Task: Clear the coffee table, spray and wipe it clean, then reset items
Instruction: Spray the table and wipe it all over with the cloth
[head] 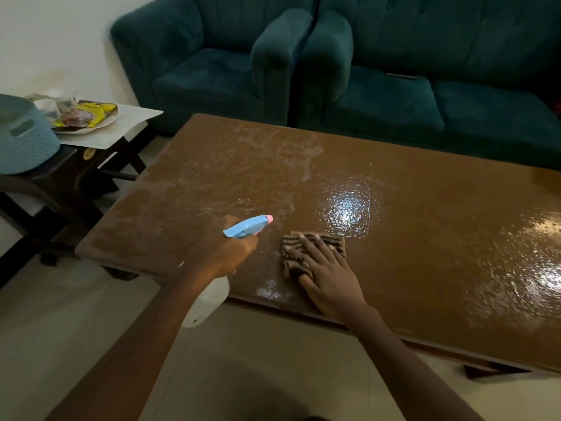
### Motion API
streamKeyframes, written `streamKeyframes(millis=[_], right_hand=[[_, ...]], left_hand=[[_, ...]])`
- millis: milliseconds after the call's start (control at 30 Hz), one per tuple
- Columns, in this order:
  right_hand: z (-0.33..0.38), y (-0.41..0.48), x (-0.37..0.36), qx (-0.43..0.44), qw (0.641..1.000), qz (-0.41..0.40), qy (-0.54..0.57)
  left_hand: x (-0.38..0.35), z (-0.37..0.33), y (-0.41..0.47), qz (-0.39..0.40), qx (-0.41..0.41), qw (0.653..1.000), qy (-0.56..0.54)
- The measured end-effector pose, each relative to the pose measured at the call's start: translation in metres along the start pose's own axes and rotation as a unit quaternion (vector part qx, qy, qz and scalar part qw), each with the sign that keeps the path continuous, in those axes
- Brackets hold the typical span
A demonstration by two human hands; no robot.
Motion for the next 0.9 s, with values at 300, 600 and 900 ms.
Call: streamKeyframes(millis=[300, 600, 900], right_hand=[[-0.041, -0.057, 0.001, -0.223, 0.973, -0.06, 0.012], [0.028, -0.036, -0.019, -0.054, 0.998, -0.03, -0.009], [0.0, -0.074, -0.016, -0.155, 0.986, -0.062, 0.015]], left_hand=[[0.011, 0.015, 0.0, -0.015, -0.001, 1.0, -0.013], [0.016, 0.022, -0.013, 0.005, -0.045, 0.999, 0.029], [0.002, 0.051, -0.039, 0.045, -0.073, 0.995, 0.055]])
Point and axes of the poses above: each hand's wrist, its own y-axis towards the middle knuckle, its own x-axis out of the back of the hand, z = x × y, the point moved 2 cm from there along y, towards the middle knuckle, and after that the axes turned 1 degree about -y, right-handed, at the moved point
